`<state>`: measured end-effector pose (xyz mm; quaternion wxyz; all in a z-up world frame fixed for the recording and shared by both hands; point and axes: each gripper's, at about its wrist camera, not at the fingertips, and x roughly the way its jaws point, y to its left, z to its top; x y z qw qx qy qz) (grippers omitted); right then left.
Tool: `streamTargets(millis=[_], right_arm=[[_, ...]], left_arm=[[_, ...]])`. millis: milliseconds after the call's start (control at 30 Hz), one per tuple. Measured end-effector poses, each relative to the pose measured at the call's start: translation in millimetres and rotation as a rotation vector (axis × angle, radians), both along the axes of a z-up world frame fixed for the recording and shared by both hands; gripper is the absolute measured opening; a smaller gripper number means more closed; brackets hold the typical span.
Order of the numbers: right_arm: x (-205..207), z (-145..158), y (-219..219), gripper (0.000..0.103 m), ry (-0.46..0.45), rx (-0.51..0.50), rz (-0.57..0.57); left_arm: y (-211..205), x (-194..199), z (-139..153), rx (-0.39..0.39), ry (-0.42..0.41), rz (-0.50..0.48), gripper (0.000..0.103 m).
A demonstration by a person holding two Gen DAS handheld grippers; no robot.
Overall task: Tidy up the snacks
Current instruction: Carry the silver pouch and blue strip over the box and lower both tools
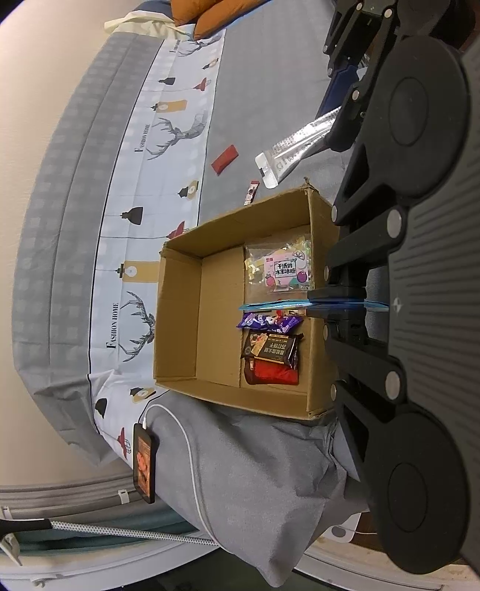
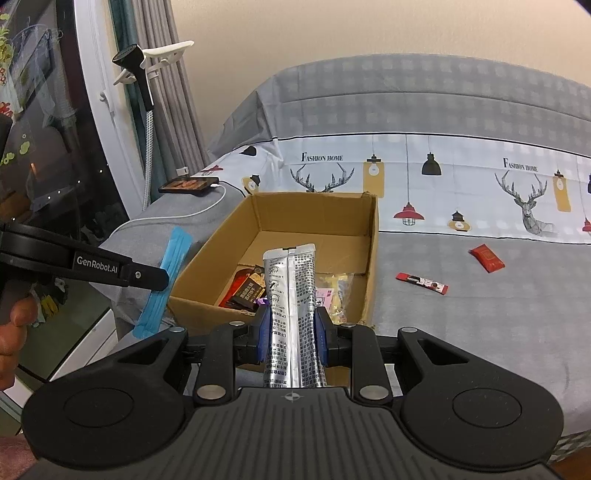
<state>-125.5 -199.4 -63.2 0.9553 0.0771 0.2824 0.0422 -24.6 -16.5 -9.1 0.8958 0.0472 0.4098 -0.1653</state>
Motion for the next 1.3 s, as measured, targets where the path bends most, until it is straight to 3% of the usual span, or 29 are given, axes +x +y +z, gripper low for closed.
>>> streamTargets(millis=[700, 1300], right_arm=[[14.5, -9.4, 3.1, 0.027, 0.047, -0.006, 0.005], [52.5, -8.1, 3.5, 0.027, 0.075, 0.013, 0.021]], left_arm=[[3.7, 15.9, -7.4, -0.008, 0.017, 0.026, 0.0], [6.9, 60.3, 0.2, -0.028, -0.004, 0.074, 0.0]])
